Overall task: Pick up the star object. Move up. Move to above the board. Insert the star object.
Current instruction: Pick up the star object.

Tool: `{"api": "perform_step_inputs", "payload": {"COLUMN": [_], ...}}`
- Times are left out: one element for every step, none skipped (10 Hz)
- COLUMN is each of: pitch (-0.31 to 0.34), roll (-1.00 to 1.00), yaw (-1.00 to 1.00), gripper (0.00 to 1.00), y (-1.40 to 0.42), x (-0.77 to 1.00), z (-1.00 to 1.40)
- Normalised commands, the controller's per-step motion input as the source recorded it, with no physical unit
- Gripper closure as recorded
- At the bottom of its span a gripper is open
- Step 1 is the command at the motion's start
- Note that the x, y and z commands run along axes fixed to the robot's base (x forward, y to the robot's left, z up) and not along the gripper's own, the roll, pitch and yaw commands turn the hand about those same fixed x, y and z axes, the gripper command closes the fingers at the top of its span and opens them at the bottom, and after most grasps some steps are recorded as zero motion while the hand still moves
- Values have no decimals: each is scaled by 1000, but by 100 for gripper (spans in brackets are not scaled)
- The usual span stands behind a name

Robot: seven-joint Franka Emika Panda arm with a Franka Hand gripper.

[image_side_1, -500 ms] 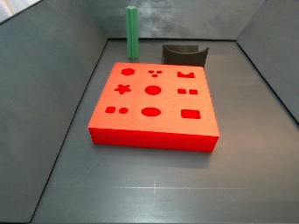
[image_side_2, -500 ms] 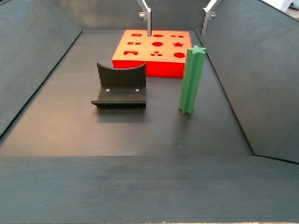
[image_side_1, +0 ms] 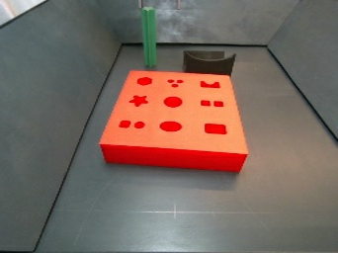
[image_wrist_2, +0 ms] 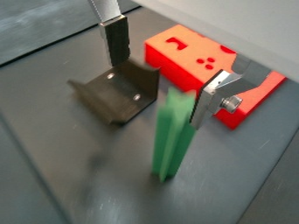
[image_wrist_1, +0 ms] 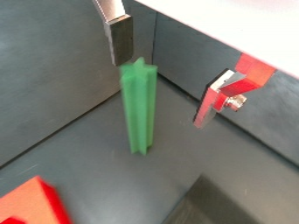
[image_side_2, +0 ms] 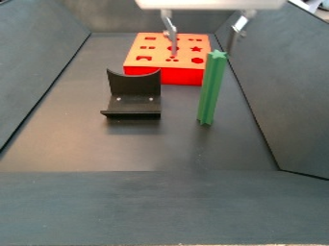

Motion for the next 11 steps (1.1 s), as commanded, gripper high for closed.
{"api": "perform_step_inputs", "payload": {"pitch": [-229,-210,-160,-79,-41,0,0,-7,-36,-70,-4], "roll": [-84,-160,0,14,77,220,176,120,90,0,0], "yaw": [497,411,340,377,131,6,0,0,0,103,0], "gripper": [0,0,0,0,0,0,0,0,0,0,0], "y": [314,403,129,0,-146,-474,-366,-234,-180,0,0], "x": [-371,-423,-340,-106,0,0,0,0,0,-29,0], "z": [-51,-6,-254,-360,-457,-411,-297,-226,-20,-6,0]}}
